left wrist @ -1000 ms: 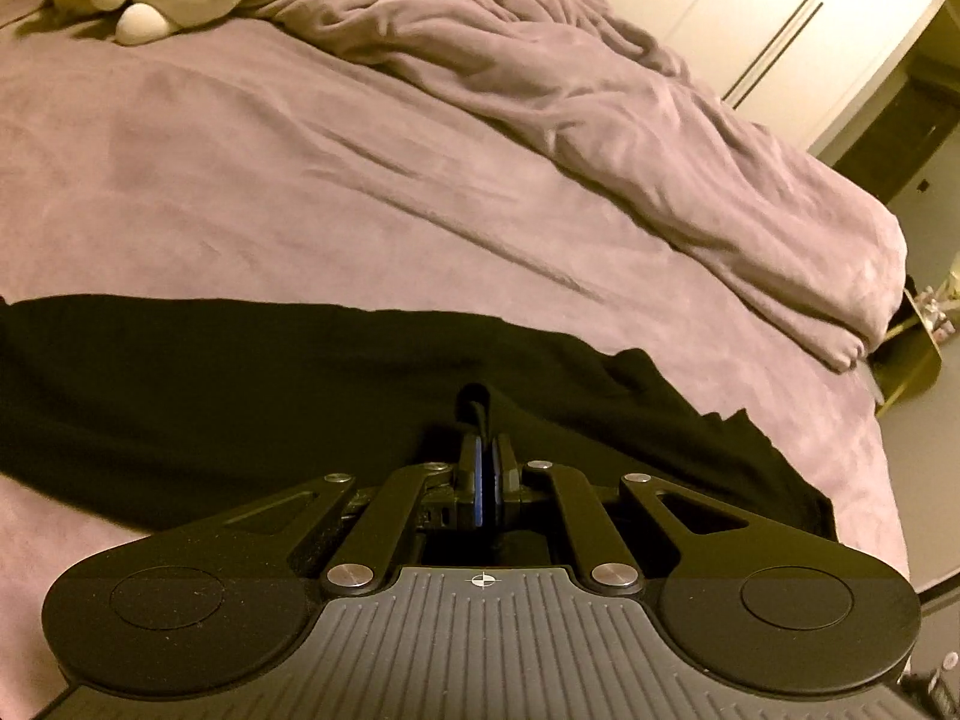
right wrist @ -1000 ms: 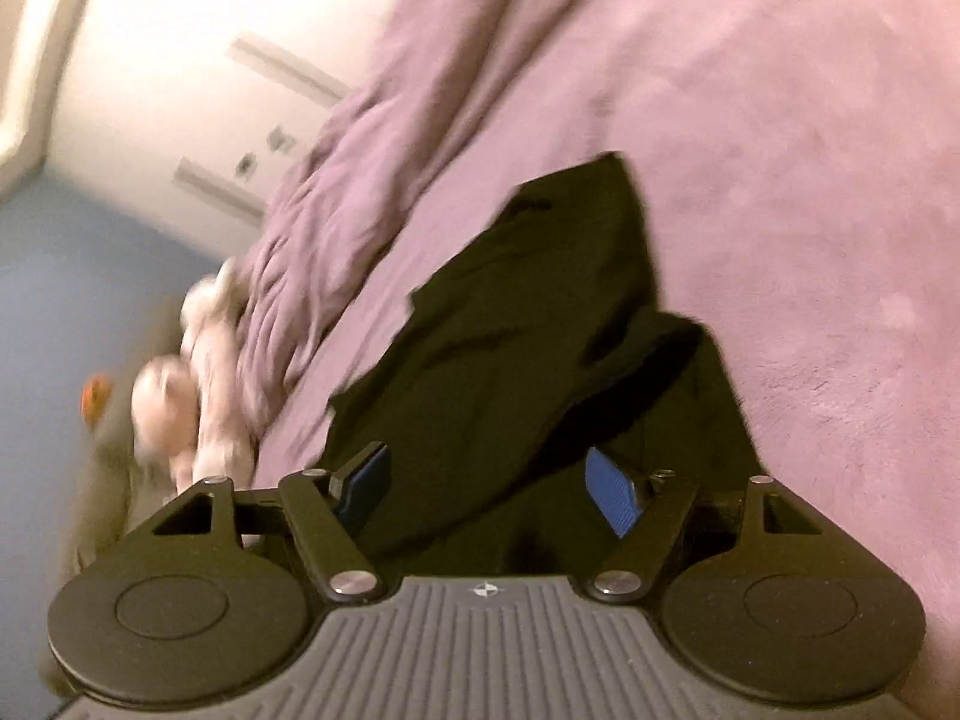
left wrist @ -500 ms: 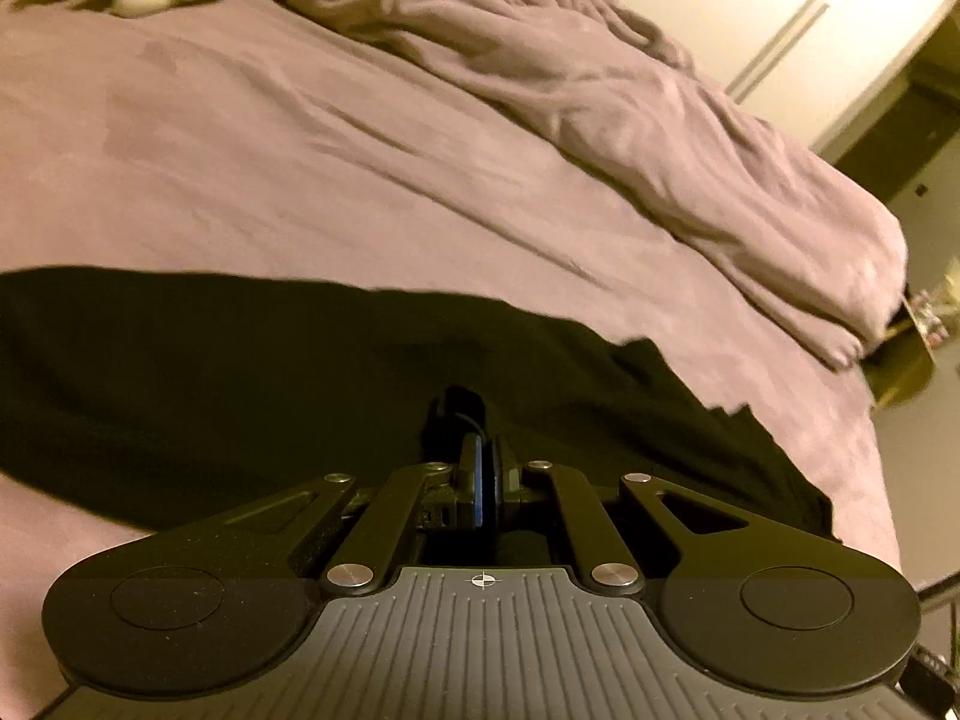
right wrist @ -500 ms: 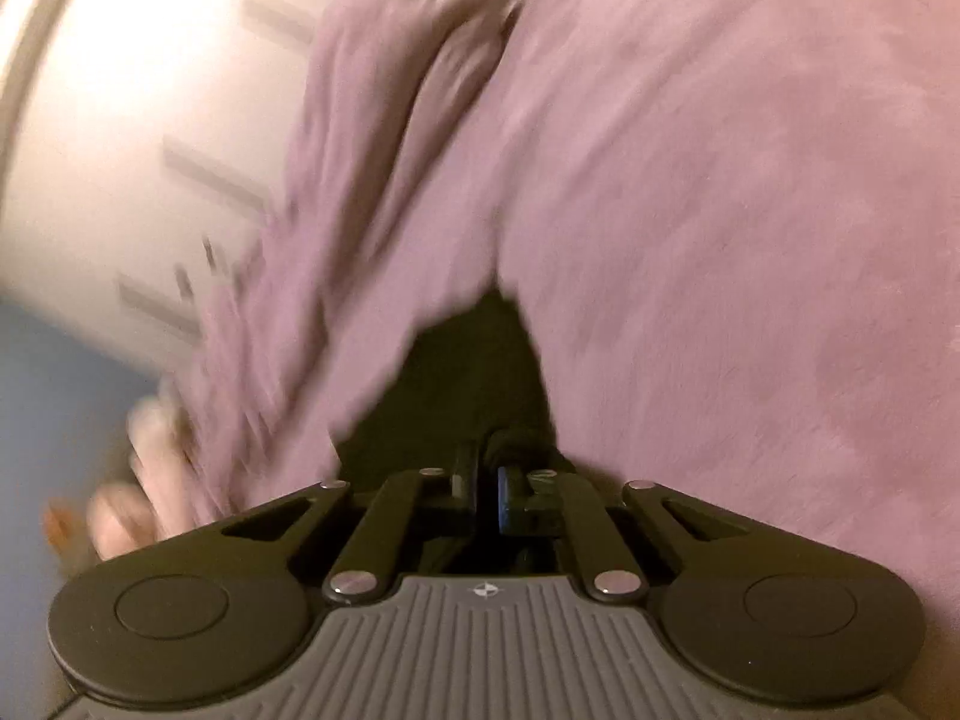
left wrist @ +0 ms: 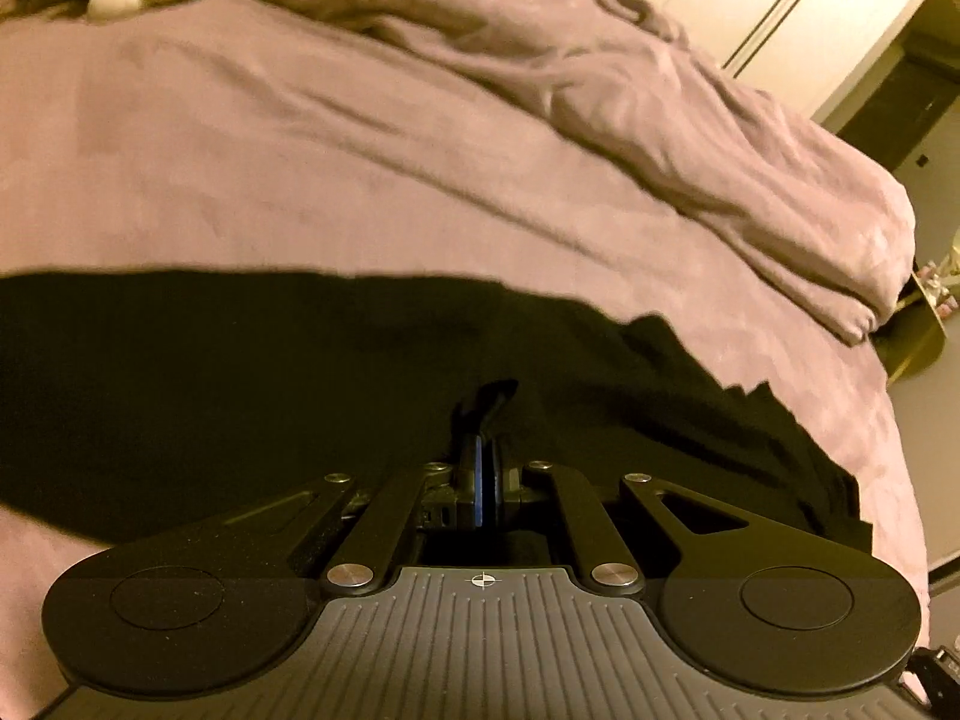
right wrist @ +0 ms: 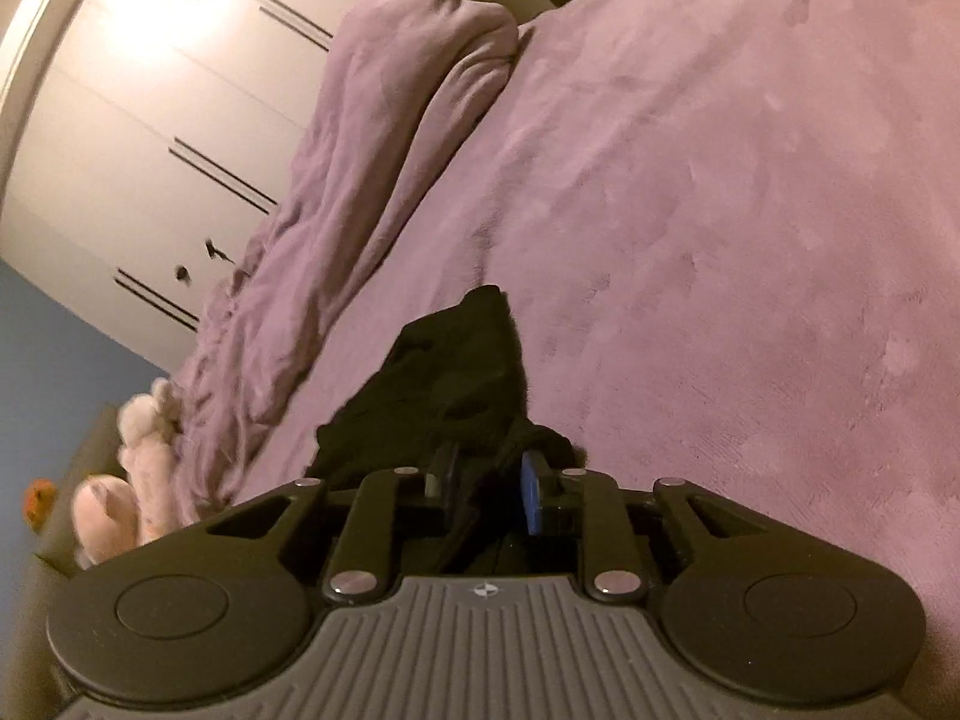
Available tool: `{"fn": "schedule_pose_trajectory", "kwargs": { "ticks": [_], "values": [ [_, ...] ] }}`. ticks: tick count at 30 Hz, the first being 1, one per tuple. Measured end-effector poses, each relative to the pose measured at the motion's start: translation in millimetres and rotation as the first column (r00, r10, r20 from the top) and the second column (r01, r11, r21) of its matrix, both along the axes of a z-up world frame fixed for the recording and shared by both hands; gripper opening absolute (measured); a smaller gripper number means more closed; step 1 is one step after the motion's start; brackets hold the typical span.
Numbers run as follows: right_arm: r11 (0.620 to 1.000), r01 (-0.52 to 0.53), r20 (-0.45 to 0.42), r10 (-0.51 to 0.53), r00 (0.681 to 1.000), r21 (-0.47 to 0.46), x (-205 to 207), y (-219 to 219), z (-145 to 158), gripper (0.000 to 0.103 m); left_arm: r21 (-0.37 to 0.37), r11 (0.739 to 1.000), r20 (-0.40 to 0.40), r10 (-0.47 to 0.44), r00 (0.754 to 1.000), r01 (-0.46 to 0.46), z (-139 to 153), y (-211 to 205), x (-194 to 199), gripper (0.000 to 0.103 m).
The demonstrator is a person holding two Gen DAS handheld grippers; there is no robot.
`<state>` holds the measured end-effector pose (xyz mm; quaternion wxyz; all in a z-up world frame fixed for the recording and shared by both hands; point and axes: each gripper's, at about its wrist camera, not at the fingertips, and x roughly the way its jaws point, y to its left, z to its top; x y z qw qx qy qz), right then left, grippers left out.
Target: Fold small clothes
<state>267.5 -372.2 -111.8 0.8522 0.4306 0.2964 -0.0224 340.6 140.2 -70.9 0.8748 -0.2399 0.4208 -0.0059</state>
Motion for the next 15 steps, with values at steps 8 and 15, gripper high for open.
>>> {"fn": "schedule_pose_trajectory", "kwargs": {
  "ticks": [8, 15],
  "values": [
    [0.990, -0.063, 0.019, 0.065, 0.998, -0.125, -15, 17, 7, 0.019, 0.042, 0.999, -0.056, 0.001, 0.998, 0.001, -4, 4, 6, 0.006],
    [0.910, -0.159, -0.082, 0.138, 0.987, -0.384, -32, 38, 25, 0.030, 0.084, 0.995, -0.051, 0.065, 0.997, -0.061, 4, 16, -15, 0.025]
  ]
}}
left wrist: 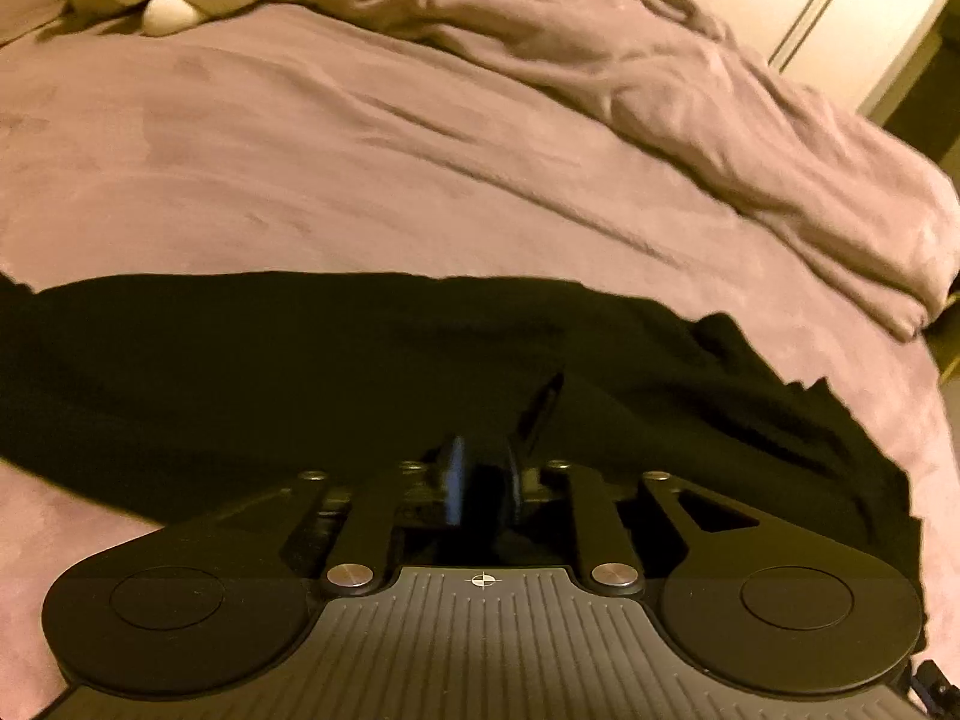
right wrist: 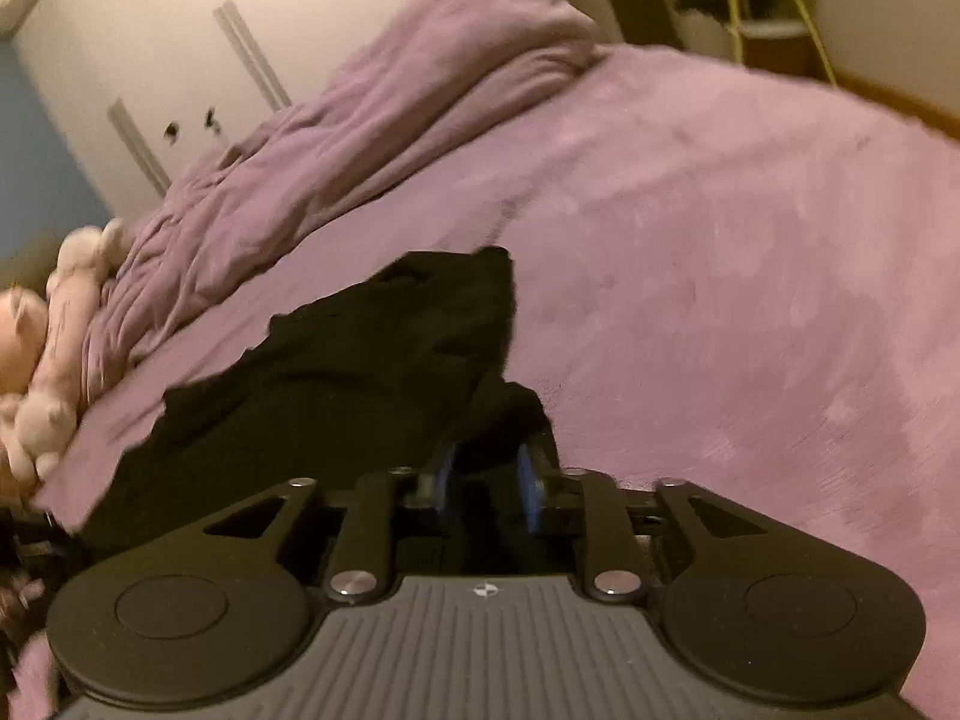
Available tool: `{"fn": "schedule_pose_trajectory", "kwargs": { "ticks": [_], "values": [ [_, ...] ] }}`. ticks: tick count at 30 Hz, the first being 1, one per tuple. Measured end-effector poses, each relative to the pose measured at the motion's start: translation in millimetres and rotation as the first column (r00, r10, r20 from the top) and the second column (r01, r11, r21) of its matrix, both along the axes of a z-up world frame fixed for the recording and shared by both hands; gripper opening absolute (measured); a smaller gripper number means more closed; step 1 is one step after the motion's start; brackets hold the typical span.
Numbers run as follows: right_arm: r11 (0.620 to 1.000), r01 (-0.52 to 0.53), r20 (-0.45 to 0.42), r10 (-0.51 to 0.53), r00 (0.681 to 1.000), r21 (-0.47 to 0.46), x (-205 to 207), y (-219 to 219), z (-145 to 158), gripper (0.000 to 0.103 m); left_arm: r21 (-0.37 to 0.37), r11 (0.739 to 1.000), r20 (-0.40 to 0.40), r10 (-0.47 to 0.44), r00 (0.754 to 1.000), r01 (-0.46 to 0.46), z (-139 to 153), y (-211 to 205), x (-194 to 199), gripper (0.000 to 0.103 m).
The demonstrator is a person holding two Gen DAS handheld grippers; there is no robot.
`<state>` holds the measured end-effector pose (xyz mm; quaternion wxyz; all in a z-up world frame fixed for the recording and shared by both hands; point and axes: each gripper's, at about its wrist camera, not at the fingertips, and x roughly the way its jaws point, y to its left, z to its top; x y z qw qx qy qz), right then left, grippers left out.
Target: Fold small clothes
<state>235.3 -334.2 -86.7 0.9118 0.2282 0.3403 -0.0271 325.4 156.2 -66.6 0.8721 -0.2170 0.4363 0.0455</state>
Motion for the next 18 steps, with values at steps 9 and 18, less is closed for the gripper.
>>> {"fn": "schedule_pose_trajectory", "kwargs": {
  "ticks": [9, 18],
  "values": [
    [0.975, -0.045, 0.074, 0.062, 0.995, -0.216, 11, 34, 25, 0.054, -0.031, 0.999, -0.008, -0.037, 0.999, 0.037, -6, -16, -5, 0.041],
    [0.865, -0.191, -0.099, 0.163, 0.982, -0.464, 40, 72, -10, 0.035, -0.098, 0.993, 0.023, -0.056, 0.998, 0.057, -12, -5, -17, 0.054]
  ]
}}
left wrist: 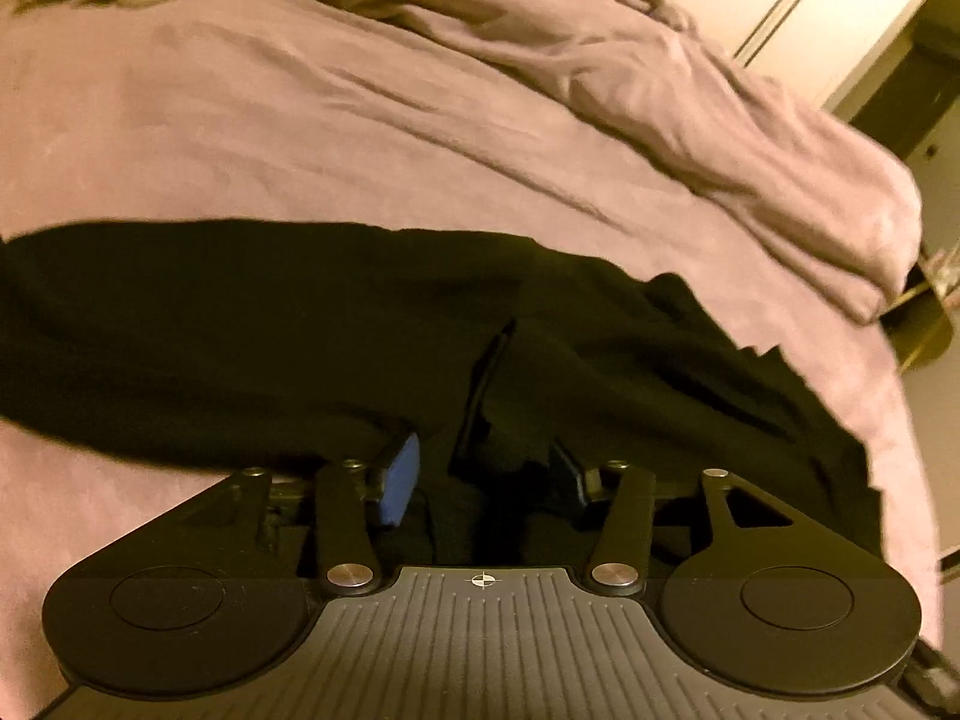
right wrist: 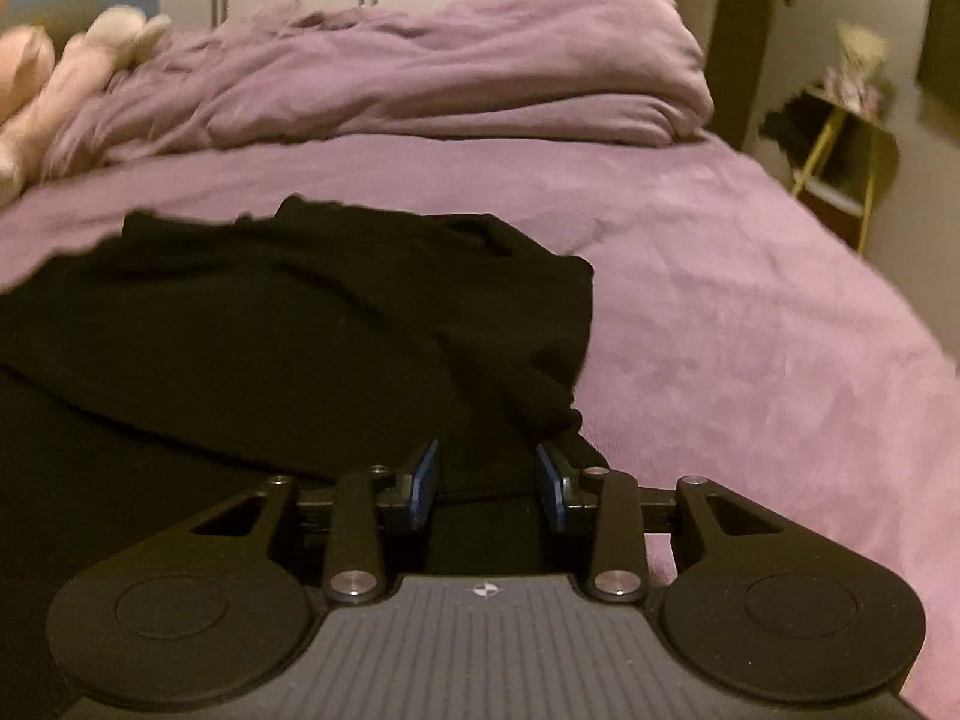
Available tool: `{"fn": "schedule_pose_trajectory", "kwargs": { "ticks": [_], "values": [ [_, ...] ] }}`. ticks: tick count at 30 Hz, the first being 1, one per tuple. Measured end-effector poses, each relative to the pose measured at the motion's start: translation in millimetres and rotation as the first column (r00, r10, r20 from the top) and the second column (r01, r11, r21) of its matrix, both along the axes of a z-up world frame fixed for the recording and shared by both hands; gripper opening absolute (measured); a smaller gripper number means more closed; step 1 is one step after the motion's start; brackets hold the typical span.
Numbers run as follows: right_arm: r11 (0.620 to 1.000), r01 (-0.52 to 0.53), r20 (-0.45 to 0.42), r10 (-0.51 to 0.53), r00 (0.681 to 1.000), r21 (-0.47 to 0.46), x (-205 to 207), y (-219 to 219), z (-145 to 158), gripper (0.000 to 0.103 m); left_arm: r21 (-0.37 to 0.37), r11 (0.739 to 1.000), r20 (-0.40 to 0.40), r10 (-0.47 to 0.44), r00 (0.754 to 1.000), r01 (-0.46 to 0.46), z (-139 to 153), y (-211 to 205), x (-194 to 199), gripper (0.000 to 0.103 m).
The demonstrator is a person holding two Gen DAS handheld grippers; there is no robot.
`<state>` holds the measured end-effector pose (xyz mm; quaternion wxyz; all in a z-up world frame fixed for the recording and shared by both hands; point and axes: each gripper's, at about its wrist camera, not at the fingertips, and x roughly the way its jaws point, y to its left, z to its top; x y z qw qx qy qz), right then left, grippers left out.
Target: Fold small clothes
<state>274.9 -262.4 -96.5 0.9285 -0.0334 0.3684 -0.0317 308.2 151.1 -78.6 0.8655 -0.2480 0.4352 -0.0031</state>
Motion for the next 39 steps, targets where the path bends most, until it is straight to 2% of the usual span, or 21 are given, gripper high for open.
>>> {"fn": "schedule_pose_trajectory", "kwargs": {
  "ticks": [3, 4, 7, 9, 10, 12, 15, 16, 19, 22, 23, 26, 28, 29, 30, 33, 34, 35, 36, 37, 39],
  "values": [
    [1.000, 0.021, -0.006, -0.021, 1.000, 0.017, -3, 1, 11, 0.036, -0.093, 0.996, 0.012, 0.010, 1.000, -0.009, 1, 14, -12, 0.061],
    [0.999, 0.023, 0.006, -0.023, 1.000, 0.029, -7, 0, 15, 0.040, -0.117, 0.993, 0.024, 0.014, 1.000, -0.011, 2, 19, -19, 0.063],
    [1.000, 0.006, 0.027, -0.006, 1.000, 0.016, -18, 6, 14, 0.062, -0.159, 0.987, 0.039, 0.022, 0.999, -0.015, 2, 32, -34, 0.070],
    [1.000, -0.025, -0.031, 0.025, 0.999, -0.007, -19, 11, 3, 0.063, -0.137, 0.990, 0.013, 0.047, 0.999, -0.044, 2, 40, -44, 0.078],
    [0.999, -0.028, -0.021, 0.028, 0.999, -0.017, -22, 12, 2, 0.064, -0.109, 0.992, 0.005, 0.072, 0.997, -0.071, 3, 46, -51, 0.078],
    [1.000, -0.012, -0.031, 0.012, 0.999, -0.007, -24, 12, 9, 0.064, -0.103, 0.989, 0.034, 0.109, 0.993, -0.105, 5, 63, -67, 0.078],
    [0.999, 0.012, -0.017, -0.012, 1.000, 0.039, -33, 9, 23, 0.064, -0.122, 0.963, 0.075, 0.249, 0.966, -0.239, 7, 108, -91, 0.078],
    [0.999, 0.014, -0.009, -0.014, 1.000, 0.043, -38, 10, 27, 0.065, -0.136, 0.946, 0.072, 0.305, 0.950, -0.294, 6, 127, -98, 0.078],
    [0.999, -0.001, -0.007, 0.001, 1.000, 0.044, -54, 16, 33, 0.067, -0.195, 0.869, 0.050, 0.473, 0.880, -0.456, -3, 183, -115, 0.078],
    [0.999, -0.004, -0.020, 0.005, 1.000, 0.053, -68, 24, 35, 0.067, -0.185, 0.824, 0.038, 0.551, 0.834, -0.536, -11, 223, -121, 0.073],
    [0.998, -0.001, -0.025, 0.002, 1.000, 0.059, -71, 26, 36, 0.067, -0.216, 0.811, 0.050, 0.566, 0.823, -0.544, -14, 235, -123, 0.072],
    [0.997, 0.001, -0.042, 0.002, 0.999, 0.072, -79, 33, 36, 0.067, -0.331, 0.730, 0.050, 0.646, 0.761, -0.598, -23, 269, -130, 0.065],
    [0.998, -0.011, -0.045, 0.014, 0.999, 0.067, -81, 39, 38, 0.067, -0.404, 0.669, 0.026, 0.690, 0.724, -0.624, -32, 284, -129, 0.056],
    [0.998, -0.015, -0.044, 0.018, 0.999, 0.062, -81, 41, 39, 0.067, -0.422, 0.647, 0.016, 0.706, 0.708, -0.635, -35, 289, -128, 0.047],
    [0.998, -0.016, -0.041, 0.018, 0.999, 0.056, -80, 43, 41, 0.067, -0.432, 0.631, 0.006, 0.717, 0.697, -0.645, -38, 293, -127, 0.038],
    [0.998, -0.011, -0.041, 0.013, 0.999, 0.062, -76, 45, 43, 0.067, -0.458, 0.582, -0.023, 0.748, 0.663, -0.672, -44, 303, -127, 0.020],
    [0.998, -0.005, -0.050, 0.009, 0.999, 0.070, -74, 46, 43, 0.067, -0.463, 0.573, -0.031, 0.752, 0.658, -0.676, -46, 306, -126, 0.015],
    [0.997, -0.002, -0.056, 0.006, 0.998, 0.080, -74, 45, 42, 0.067, -0.459, 0.572, -0.033, 0.754, 0.656, -0.680, -47, 309, -126, 0.009],
    [0.996, 0.001, -0.061, 0.004, 0.998, 0.087, -74, 45, 41, 0.067, -0.445, 0.586, -0.020, 0.749, 0.662, -0.677, -45, 309, -125, 0.008],
    [0.996, 0.002, -0.065, 0.003, 0.998, 0.089, -74, 45, 40, 0.067, -0.432, 0.605, 0.000, 0.741, 0.671, -0.669, -43, 308, -124, 0.007],
    [0.996, 0.004, -0.073, 0.002, 0.997, 0.093, -75, 44, 38, 0.067, -0.390, 0.667, 0.078, 0.710, 0.700, -0.634, -28, 300, -125, 0.006]
  ]
}}
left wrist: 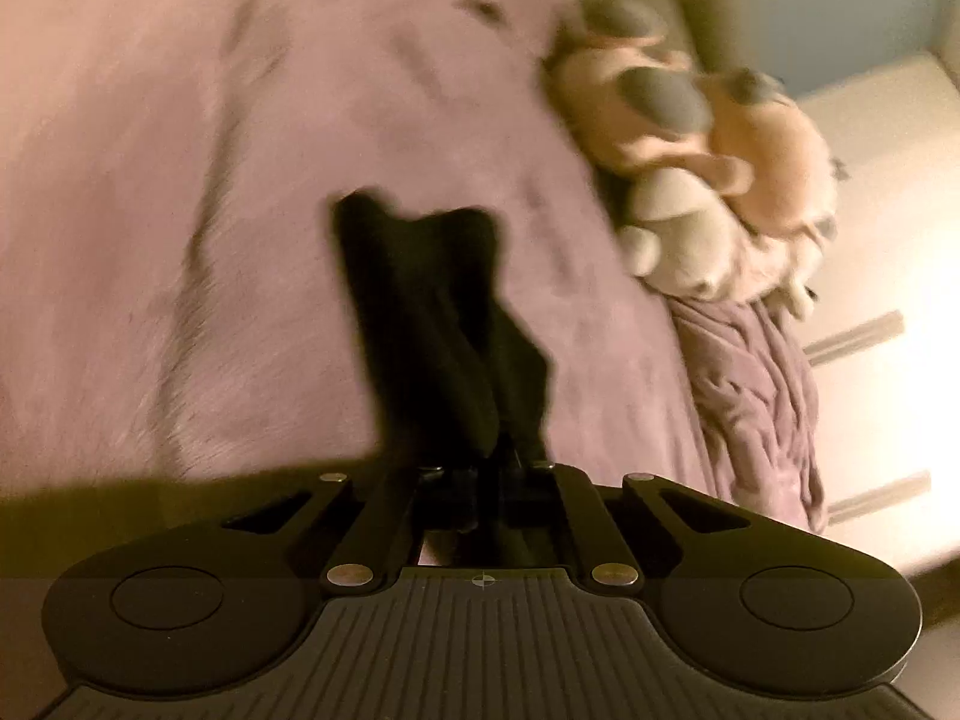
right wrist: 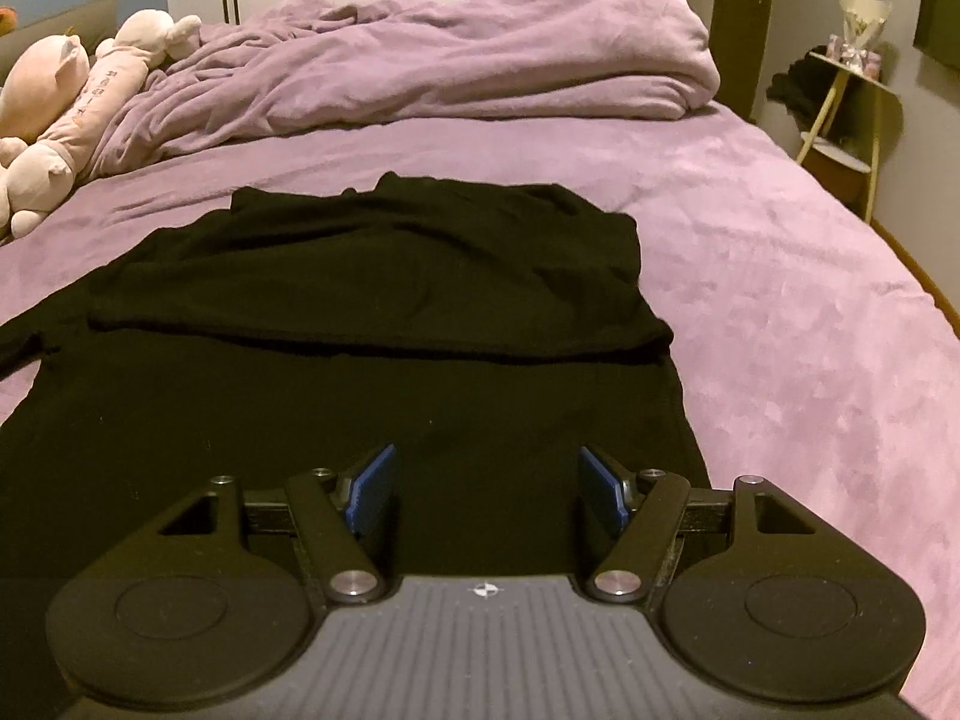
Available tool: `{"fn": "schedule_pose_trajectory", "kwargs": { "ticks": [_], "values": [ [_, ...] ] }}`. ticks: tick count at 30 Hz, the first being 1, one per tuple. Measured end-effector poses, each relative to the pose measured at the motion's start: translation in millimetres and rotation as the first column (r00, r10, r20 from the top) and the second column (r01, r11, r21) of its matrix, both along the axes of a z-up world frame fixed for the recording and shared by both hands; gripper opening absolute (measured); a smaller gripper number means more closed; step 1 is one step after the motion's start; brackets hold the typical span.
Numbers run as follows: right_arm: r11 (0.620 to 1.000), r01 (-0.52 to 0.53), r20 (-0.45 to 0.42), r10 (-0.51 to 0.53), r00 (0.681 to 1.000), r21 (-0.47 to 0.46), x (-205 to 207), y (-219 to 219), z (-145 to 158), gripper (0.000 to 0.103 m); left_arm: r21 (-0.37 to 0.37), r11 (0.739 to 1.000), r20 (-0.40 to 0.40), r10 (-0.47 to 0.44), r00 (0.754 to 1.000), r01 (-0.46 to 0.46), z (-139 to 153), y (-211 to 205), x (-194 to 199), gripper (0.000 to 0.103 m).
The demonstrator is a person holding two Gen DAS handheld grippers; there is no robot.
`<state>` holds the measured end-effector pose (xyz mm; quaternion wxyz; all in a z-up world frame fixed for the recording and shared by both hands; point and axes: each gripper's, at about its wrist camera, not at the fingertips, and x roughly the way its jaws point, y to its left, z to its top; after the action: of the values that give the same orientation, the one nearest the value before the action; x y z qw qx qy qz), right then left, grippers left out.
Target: Fold small clothes
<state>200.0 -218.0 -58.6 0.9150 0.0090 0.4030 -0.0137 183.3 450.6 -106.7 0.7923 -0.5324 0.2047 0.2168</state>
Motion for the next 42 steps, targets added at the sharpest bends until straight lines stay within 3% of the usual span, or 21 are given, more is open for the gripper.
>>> {"fn": "schedule_pose_trajectory", "kwargs": {
  "ticks": [3, 5, 7, 10, 13, 14, 16, 17, 18, 20, 22, 26, 29, 31, 34, 38, 42],
  "values": [
    [1.000, 0.008, 0.003, -0.008, 1.000, 0.016, -1, -5, 1, 0.067, 0.162, 0.981, 0.064, -0.117, 0.991, 0.105, 35, -24, 10, 0.006],
    [0.999, 0.016, 0.007, -0.016, 1.000, 0.034, -1, -9, 2, 0.067, 0.275, 0.940, 0.102, -0.236, 0.966, 0.200, 66, -51, 26, 0.006],
    [0.998, 0.023, 0.010, -0.024, 1.000, 0.051, 0, -13, 3, 0.067, 0.370, 0.878, 0.141, -0.375, 0.916, 0.302, 99, -91, 43, 0.006],
    [0.997, 0.037, 0.026, -0.039, 0.999, 0.073, 0, -17, 6, 0.067, 0.494, 0.734, 0.174, -0.608, 0.774, 0.466, 140, -177, 70, 0.006],
    [0.993, 0.050, 0.031, -0.054, 0.998, 0.107, -1, -22, 7, 0.067, 0.547, 0.574, 0.124, -0.776, 0.619, 0.609, 148, -265, 90, 0.007],
    [0.992, 0.051, 0.032, -0.055, 0.998, 0.118, -2, -24, 8, 0.067, 0.555, 0.522, 0.095, -0.813, 0.574, 0.648, 144, -290, 97, 0.013],
    [0.990, 0.057, 0.038, -0.062, 0.997, 0.128, -3, -27, 8, 0.067, 0.515, 0.423, 0.005, -0.871, 0.491, 0.745, 122, -337, 110, 0.035],
    [0.990, 0.056, 0.037, -0.061, 0.997, 0.133, -3, -29, 8, 0.067, 0.477, 0.392, -0.034, -0.886, 0.462, 0.787, 108, -353, 115, 0.040],
    [0.989, 0.057, 0.034, -0.063, 0.997, 0.138, -4, -31, 7, 0.067, 0.438, 0.376, -0.075, -0.890, 0.450, 0.816, 94, -363, 117, 0.039],
    [0.987, 0.055, 0.028, -0.059, 0.998, 0.150, -2, -34, 7, 0.067, 0.381, 0.379, -0.168, -0.869, 0.466, 0.843, 69, -375, 115, 0.039],
    [0.984, 0.041, 0.032, -0.048, 0.998, 0.172, 0, -36, 7, 0.067, 0.369, 0.401, -0.231, -0.834, 0.501, 0.838, 55, -372, 101, 0.040],
    [0.961, -0.007, 0.024, 0.001, 1.000, 0.276, 19, -35, 4, 0.067, 0.374, 0.506, -0.267, -0.744, 0.613, 0.777, 49, -347, 70, 0.053],
    [0.933, -0.056, 0.028, 0.050, 0.998, 0.356, 47, -21, 1, 0.067, 0.365, 0.566, -0.277, -0.692, 0.667, 0.739, 49, -326, 59, 0.056],
    [0.920, -0.101, 0.043, 0.092, 0.995, 0.379, 68, -7, 1, 0.067, 0.334, 0.602, -0.270, -0.677, 0.685, 0.726, 43, -312, 57, 0.057],
    [0.910, -0.177, 0.083, 0.157, 0.984, 0.374, 104, 15, 2, 0.067, 0.319, 0.623, -0.272, -0.661, 0.699, 0.714, 39, -307, 50, 0.058],
    [0.916, -0.191, 0.075, 0.176, 0.982, 0.352, 150, 32, -7, 0.068, 0.311, 0.637, -0.251, -0.661, 0.707, 0.705, 36, -303, 46, 0.058],
    [0.914, -0.243, 0.071, 0.233, 0.970, 0.324, 174, 49, -16, 0.068, 0.308, 0.630, -0.253, -0.668, 0.700, 0.713, 34, -299, 41, 0.058]
  ]
}}
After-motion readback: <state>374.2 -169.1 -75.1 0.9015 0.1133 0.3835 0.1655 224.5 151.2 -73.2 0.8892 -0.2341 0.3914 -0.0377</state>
